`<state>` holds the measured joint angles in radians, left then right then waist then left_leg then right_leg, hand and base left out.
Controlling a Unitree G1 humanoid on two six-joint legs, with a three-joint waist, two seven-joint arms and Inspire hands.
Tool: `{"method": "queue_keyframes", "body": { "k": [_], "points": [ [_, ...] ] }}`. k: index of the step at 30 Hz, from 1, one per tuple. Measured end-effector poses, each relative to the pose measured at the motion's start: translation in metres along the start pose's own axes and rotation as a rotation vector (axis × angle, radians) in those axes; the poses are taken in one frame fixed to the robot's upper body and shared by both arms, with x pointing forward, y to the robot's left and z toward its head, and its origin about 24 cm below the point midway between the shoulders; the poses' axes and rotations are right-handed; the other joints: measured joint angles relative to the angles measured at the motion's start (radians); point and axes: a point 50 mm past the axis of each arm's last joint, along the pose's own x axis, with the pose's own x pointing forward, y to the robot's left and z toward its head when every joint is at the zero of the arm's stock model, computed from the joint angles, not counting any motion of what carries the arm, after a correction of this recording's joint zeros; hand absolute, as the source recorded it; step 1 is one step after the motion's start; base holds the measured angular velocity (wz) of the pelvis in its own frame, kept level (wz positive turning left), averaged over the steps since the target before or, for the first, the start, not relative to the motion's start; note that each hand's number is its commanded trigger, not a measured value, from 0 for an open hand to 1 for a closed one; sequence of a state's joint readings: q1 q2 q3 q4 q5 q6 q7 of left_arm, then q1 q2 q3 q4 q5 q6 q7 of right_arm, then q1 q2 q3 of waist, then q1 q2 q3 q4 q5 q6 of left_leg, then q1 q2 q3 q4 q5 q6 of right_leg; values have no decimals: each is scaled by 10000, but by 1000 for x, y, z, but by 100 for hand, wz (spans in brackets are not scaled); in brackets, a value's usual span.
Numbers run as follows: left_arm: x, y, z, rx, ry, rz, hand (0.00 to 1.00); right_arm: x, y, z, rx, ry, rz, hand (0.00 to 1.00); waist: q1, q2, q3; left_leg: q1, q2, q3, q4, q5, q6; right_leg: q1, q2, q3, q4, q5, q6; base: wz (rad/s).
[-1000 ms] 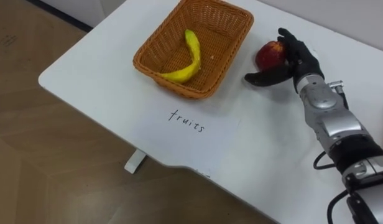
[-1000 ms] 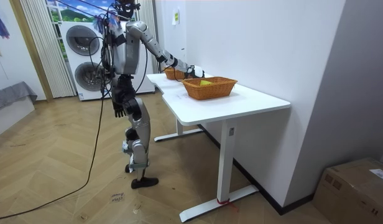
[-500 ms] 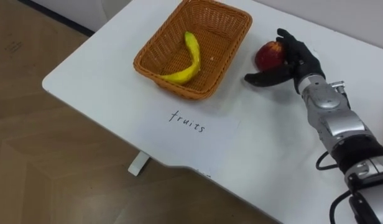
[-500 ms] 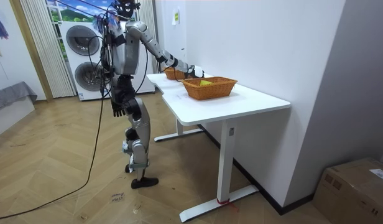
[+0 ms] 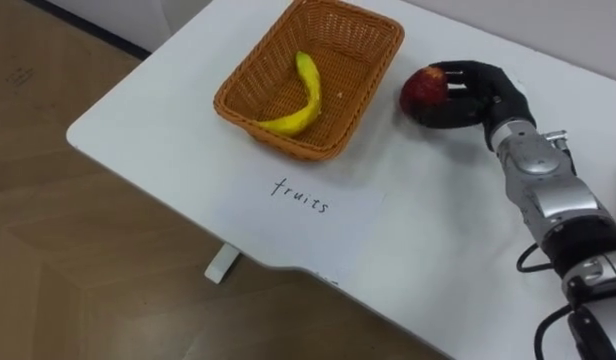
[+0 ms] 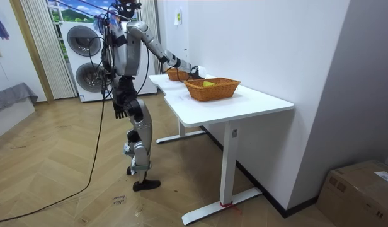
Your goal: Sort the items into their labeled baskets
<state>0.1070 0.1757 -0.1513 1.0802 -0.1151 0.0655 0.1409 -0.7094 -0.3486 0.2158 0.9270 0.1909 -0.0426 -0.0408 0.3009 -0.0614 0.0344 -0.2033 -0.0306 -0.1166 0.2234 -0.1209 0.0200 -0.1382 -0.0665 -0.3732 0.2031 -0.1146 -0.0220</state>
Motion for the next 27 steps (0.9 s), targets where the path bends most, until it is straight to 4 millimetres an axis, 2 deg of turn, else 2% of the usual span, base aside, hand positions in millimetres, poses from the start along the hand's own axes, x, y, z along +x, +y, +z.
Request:
{"method": "queue_keyframes", "body": {
  "k": [9, 16, 27],
  "points": [
    [0, 0, 0, -8, -6, 4, 0, 0, 1, -2, -21, 92, 19, 100, 25, -46, -19, 24, 0, 13, -7, 17, 5, 23, -11, 13, 0, -2, 1, 0],
    [0, 2, 0, -106, -7, 39, 0, 0, 1, -3, -54, 147, 50, 100, 45, -174, -23, 61, 2, 45, -8, 18, 6, 34, -6, 83, -18, -3, 3, 0],
    [0, 2, 0, -234, 19, 99, 0, -1, 1, -5, -46, 185, 42, 100, -17, -166, -19, 89, 6, 55, -27, 17, 7, 64, 1, 112, -22, 0, 5, 0]
  ]
}}
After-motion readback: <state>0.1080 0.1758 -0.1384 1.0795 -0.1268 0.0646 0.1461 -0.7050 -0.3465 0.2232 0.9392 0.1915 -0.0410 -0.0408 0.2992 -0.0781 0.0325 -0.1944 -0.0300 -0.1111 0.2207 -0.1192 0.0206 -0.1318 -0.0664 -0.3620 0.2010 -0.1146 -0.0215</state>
